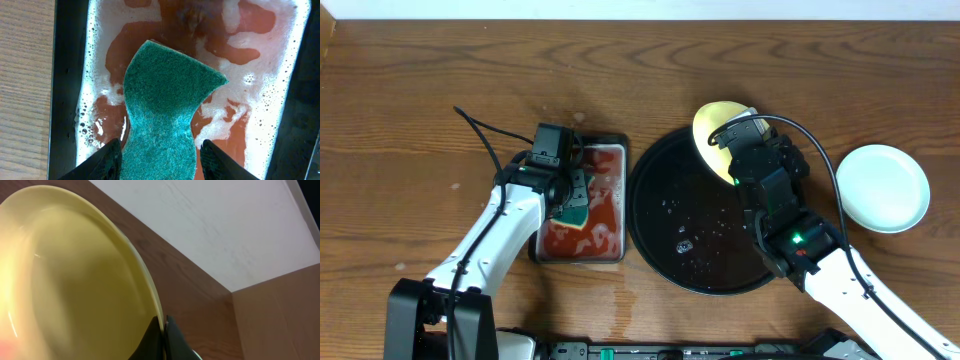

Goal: Clean dirty plates on tray and stack at the side
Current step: 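Lift the yellow plate upright with the right gripper to drain it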

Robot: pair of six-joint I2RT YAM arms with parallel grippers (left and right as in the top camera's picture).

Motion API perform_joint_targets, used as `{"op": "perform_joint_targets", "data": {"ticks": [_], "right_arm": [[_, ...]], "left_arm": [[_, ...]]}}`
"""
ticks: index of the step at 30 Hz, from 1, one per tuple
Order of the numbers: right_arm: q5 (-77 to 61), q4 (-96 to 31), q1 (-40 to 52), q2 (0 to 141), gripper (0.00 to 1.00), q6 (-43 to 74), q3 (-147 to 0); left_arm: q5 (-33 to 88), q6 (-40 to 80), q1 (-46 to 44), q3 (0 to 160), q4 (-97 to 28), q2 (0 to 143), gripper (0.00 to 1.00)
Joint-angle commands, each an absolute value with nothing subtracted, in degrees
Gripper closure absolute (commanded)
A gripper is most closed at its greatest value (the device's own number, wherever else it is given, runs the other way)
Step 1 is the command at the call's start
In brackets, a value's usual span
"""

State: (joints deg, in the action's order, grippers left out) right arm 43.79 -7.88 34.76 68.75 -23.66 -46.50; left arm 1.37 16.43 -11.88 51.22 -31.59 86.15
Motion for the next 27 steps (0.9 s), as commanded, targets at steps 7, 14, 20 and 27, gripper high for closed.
{"op": "perform_joint_targets", "data": {"ticks": [7,14,20,27], "right_arm": [[45.2,-7.7,35.8,68.2,0.99,-23.2,-48.1],[45.2,-8.1,35.7,68.3,0.99,-23.2,-48.1],[45.2,-8.1,35.7,68.3,0.99,-23.1,-48.1],[45.2,-8.1,35.2,68.3,0.99,-22.8,-48.1]], "left_arm": [[1.3,15.9,-11.6,50.8,-31.7,86.5,0.47],[1.3,15.9,-11.6,50.8,-31.8,86.5,0.46],[1.3,15.9,-11.6,50.8,-31.8,86.5,0.46],[1.3,15.9,-11.6,50.8,-31.8,86.5,0.46]]}}
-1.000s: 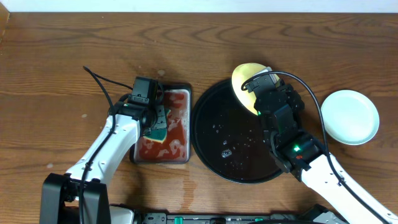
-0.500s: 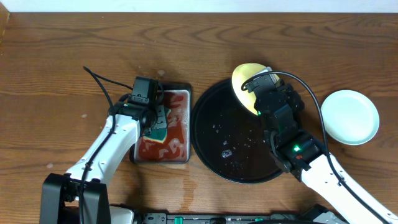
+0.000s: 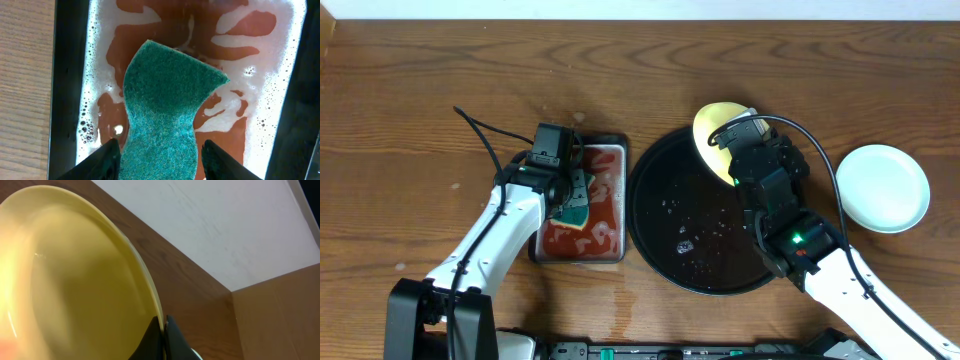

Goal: Clean dirty plates on tray and stack at the side
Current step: 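Lift the yellow plate upright with the right gripper to drain it, then carry the yellow plate right and stack it on the plate pile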

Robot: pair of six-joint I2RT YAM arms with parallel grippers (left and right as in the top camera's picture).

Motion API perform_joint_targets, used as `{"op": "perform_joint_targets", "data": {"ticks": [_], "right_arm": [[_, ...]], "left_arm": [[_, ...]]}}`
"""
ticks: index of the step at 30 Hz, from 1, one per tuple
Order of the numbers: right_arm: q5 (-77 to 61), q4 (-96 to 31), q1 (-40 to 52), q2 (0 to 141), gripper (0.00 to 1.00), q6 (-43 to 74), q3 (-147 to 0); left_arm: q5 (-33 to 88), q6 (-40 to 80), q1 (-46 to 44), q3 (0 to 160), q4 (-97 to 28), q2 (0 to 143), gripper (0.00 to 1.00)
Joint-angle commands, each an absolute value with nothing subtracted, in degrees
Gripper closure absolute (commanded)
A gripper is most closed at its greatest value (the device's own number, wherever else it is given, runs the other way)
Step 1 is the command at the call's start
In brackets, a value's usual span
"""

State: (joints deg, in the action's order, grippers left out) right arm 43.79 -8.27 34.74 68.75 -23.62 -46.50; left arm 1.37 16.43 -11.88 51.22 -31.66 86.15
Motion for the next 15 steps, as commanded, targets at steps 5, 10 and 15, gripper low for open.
{"op": "perform_joint_targets", "data": {"ticks": [5,10,15], "right_arm": [[45.2,-8.8,33.6,68.3,0.99,-18.0,-48.1],[36.7,-17.9,23.6,69.3,0.99,14.2,-48.1],[16.2,-26.3,10.8,72.3,0.99,31.0,-48.0]], "left_arm": [[1.3,15.9,-11.6,50.8,-31.8,86.5,0.46],[1.3,15.9,-11.6,50.8,-32.2,86.5,0.46],[1.3,15.9,-11.6,50.8,-32.6,86.5,0.46]]}}
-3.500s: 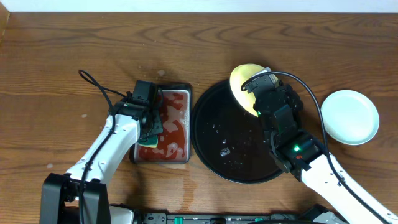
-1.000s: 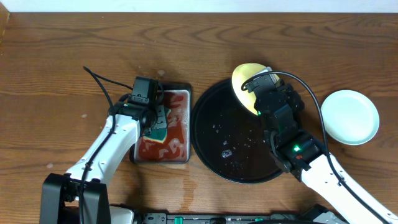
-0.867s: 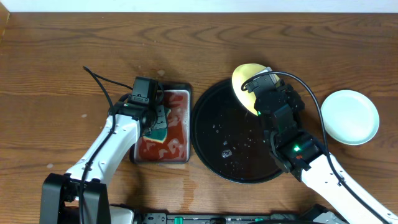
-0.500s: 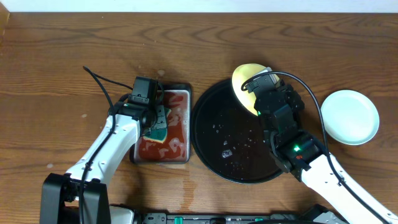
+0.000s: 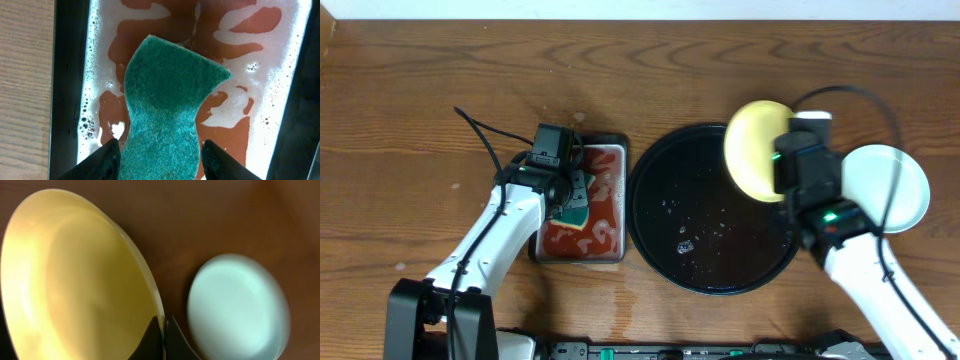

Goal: Clean dirty plates on tray and stack at the side
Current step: 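Carry the yellow plate right and stack it on the plate pile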

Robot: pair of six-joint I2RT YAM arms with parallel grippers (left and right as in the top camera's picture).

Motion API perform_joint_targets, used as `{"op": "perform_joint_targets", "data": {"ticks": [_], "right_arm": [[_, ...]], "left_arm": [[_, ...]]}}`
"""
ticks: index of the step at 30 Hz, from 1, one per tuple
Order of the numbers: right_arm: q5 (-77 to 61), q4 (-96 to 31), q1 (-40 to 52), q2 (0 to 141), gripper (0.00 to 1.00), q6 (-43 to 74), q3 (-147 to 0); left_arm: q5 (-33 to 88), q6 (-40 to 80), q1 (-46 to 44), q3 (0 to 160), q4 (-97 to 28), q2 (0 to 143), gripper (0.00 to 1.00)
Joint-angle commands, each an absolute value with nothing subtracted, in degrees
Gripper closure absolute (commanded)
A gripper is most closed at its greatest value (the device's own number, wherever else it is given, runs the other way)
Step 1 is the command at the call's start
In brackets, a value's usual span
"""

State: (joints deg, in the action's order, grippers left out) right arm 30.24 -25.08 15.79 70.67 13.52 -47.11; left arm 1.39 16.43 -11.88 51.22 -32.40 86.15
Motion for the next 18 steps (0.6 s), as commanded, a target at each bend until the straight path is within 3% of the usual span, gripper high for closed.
{"op": "perform_joint_targets", "data": {"ticks": [1,7,18], "right_arm": [[11.5,-26.7,8.0,73.1,0.99,32.1,-48.0],[-8.0,-26.6,-5.7,76.1,0.99,32.8,-48.0],[-19.2,-28.8,-27.5,77.8,0.99,37.0,-48.0]], "left_arm": [[1.3,15.9,-11.6,50.8,-32.5,86.5,0.46],[1.3,15.9,-11.6,50.8,-32.5,86.5,0.46],[1.3,15.9,-11.6,50.8,-32.5,86.5,0.46]]}}
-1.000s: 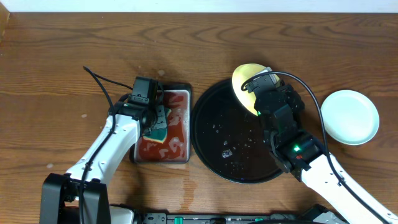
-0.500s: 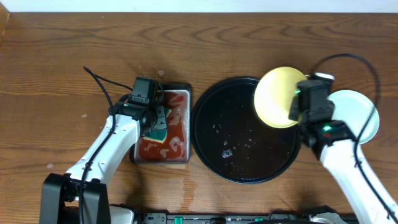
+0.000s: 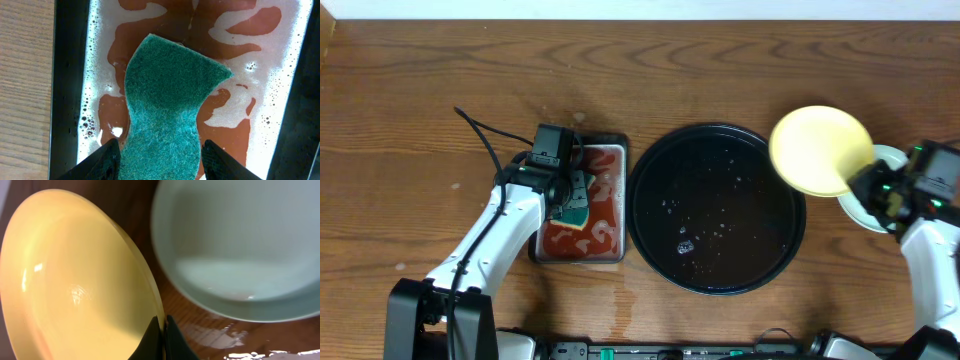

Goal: Clean dirty plates on tray and stack at the side
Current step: 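Carry the yellow plate right and stack it on the plate pile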

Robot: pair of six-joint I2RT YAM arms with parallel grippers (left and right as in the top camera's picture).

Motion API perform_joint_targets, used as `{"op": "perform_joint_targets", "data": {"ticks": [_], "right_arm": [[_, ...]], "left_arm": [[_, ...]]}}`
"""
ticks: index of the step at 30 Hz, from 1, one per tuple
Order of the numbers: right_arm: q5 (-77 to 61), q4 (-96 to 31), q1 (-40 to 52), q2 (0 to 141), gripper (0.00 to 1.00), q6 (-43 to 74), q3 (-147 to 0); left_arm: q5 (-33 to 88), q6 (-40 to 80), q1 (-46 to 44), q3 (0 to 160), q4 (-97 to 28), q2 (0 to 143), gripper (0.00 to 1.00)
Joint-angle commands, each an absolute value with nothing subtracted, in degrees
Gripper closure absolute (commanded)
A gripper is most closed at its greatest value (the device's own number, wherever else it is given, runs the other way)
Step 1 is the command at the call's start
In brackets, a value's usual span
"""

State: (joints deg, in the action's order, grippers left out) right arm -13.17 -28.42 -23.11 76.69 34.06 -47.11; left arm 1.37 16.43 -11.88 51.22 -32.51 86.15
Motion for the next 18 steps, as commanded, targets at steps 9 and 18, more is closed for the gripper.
{"op": "perform_joint_targets", "data": {"ticks": [9,18], "right_arm": [[-20.1,-30.5,-39.4,82.0,0.99,42.9,-47.9],[-20.4,-30.7,-45.7,86.0,0.95,43.7,-47.9]], "left_arm": [[1.3,15.9,-11.6,50.8,-32.7,86.5,0.46],[1.3,15.9,-11.6,50.8,-32.7,86.5,0.46]]}}
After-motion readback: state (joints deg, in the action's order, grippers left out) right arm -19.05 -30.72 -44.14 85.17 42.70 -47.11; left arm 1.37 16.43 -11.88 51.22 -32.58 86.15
